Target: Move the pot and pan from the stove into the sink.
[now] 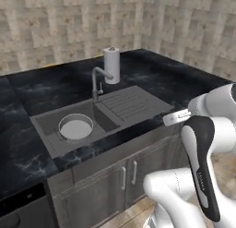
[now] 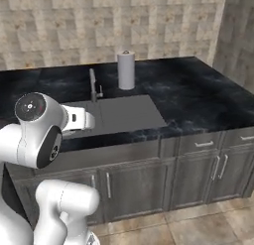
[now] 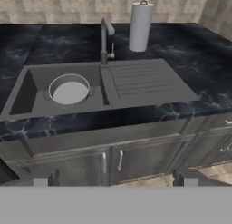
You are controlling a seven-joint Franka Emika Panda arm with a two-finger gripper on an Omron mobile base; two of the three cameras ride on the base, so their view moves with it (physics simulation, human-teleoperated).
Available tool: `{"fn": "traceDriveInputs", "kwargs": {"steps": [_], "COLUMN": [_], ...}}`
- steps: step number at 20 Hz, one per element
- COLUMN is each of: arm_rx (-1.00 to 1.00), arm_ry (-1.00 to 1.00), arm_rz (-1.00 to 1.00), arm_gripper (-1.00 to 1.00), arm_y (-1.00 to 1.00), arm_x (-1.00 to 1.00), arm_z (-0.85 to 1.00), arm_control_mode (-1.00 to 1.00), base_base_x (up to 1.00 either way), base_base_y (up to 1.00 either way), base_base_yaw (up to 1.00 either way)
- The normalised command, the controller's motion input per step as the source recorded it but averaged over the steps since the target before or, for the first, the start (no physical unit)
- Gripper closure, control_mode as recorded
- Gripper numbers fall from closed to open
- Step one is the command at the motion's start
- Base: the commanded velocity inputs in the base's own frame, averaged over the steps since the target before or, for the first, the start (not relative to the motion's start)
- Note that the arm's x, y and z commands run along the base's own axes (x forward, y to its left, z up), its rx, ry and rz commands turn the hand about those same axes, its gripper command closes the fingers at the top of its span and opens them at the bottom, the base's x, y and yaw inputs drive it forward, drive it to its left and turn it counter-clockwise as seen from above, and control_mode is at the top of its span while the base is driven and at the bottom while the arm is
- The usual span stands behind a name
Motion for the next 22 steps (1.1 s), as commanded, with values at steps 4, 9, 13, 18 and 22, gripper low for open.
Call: {"fn": "traceDriveInputs", "kwargs": {"steps": [4,9,13,18,22], "arm_rx": [0.0,0.0,0.0,0.0,0.0], "arm_ry": [0.0,0.0,0.0,0.0,0.0], "arm_rz": [0.0,0.0,0.0,0.0,0.0], "arm_gripper": [-1.0,-1.0,-1.0,-1.0,-1.0], "arm_y": [0.0,0.0,0.0,0.0,0.0], "arm_x": [0.0,0.0,0.0,0.0,0.0], "arm_z": [0.0,0.0,0.0,0.0,0.0], "arm_control_mode": [1.0,1.0,1.0,1.0,1.0], "base_base_x": [0.08,0.08,0.08,0.08,0.07], "base_base_y": [-0.05,-0.05,-0.04,-0.05,-0.06], "base_base_yaw": [-0.47,-0.46,-0.46,-0.47,-0.47]}}
